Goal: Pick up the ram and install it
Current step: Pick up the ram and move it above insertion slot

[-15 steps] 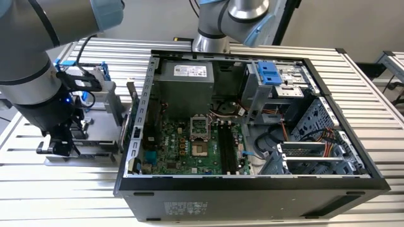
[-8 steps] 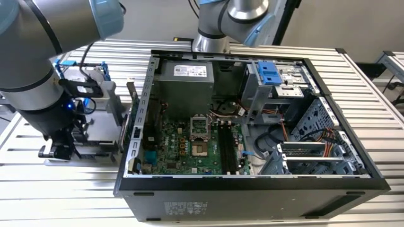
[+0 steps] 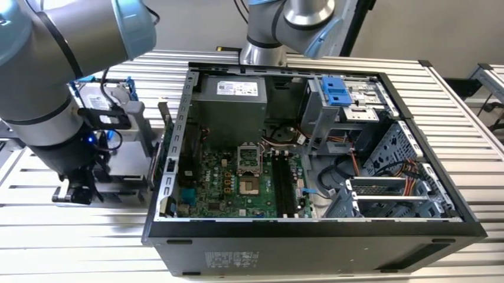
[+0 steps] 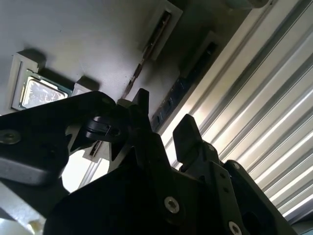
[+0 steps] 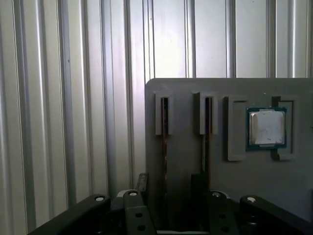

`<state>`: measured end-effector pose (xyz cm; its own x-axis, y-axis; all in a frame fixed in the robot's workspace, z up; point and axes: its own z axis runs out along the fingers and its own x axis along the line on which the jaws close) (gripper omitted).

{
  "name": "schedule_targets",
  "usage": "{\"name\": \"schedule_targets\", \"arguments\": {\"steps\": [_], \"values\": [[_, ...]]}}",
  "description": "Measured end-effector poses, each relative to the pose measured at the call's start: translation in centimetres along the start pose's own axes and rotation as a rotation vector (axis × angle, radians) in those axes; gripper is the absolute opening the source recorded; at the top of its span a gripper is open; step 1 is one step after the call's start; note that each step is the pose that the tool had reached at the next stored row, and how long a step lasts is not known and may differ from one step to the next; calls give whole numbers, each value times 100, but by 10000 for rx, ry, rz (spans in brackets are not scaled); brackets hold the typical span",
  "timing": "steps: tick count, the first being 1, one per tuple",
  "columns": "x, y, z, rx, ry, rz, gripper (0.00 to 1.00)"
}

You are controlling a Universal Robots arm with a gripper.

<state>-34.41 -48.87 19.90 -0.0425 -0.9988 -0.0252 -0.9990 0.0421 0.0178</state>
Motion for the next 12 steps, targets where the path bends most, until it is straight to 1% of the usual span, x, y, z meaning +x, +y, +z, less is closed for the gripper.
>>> {"name": "schedule_targets", "arguments": {"steps": [3,12], "values": [[8,-1,52,0,0,9,100],[9,-2,56,4,0,9,100]]}}
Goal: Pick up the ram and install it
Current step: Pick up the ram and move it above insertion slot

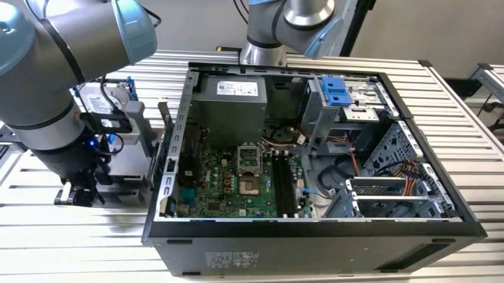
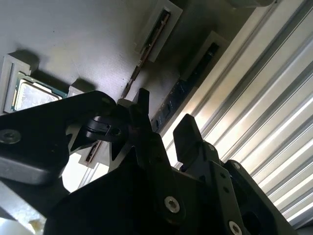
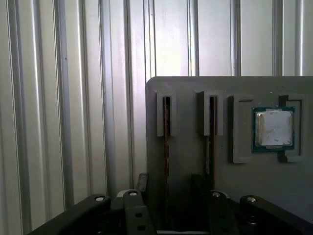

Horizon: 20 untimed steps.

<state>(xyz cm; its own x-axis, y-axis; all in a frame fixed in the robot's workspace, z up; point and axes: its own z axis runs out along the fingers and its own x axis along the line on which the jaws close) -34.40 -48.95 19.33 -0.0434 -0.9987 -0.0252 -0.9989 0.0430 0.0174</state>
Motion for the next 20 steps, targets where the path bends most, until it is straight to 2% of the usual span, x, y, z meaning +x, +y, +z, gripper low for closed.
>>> {"name": "schedule_targets", "arguments": {"steps": [6,7,20], "values": [[0,0,0,3,0,0,100],[0,0,0,4,0,0,0],[0,0,0,11,0,0,0]]}}
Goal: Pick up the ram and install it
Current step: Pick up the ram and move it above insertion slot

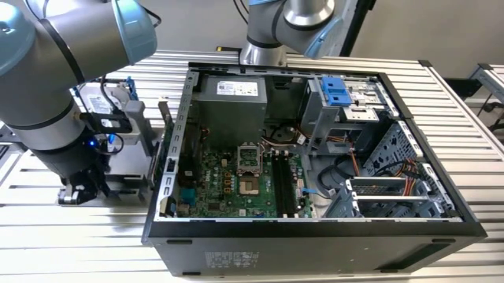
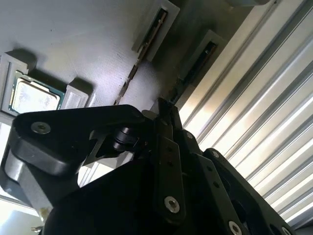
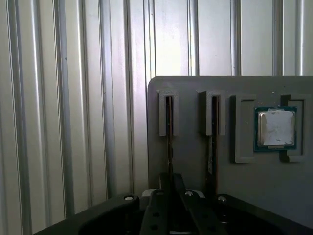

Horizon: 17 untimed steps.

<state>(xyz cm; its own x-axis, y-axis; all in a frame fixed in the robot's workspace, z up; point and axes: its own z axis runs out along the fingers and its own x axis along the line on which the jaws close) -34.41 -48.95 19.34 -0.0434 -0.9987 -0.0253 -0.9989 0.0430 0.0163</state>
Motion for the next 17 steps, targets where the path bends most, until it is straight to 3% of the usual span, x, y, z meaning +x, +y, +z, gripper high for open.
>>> {"name": "schedule_targets", "arguments": {"steps": [2,5,17], "values": [[0,0,0,5,0,0,0],[-2,2,-80,4,1,1,0],[-15,10,-611,5,0,0,0]]}}
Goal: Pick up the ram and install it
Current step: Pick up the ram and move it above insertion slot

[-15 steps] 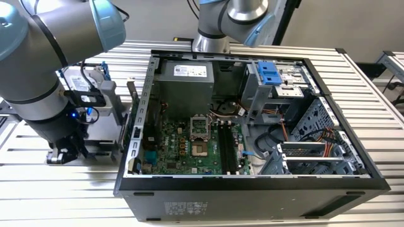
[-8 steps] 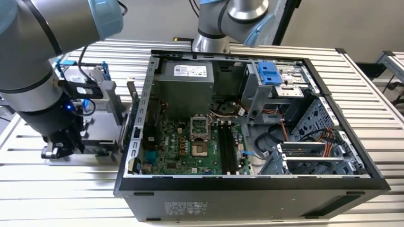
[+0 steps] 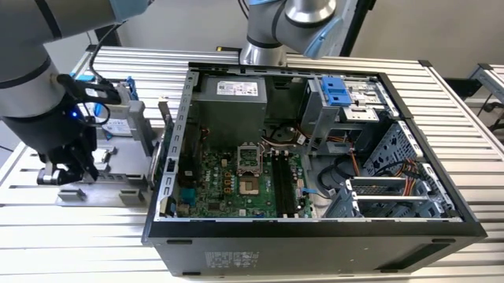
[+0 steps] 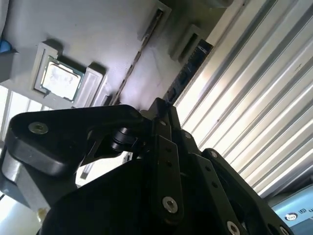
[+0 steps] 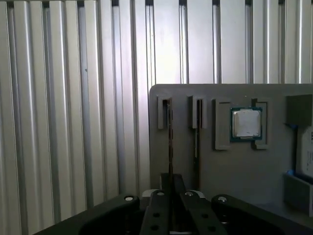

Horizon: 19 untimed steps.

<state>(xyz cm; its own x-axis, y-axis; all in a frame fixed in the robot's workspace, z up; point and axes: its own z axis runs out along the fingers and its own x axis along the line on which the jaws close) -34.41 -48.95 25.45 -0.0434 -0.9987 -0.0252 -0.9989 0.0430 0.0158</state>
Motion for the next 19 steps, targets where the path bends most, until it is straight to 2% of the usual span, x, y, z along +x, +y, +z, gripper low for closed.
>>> {"name": "schedule_targets", "arguments": {"steps": [19], "values": [[-22,14,-862,0,0,0,0]]}}
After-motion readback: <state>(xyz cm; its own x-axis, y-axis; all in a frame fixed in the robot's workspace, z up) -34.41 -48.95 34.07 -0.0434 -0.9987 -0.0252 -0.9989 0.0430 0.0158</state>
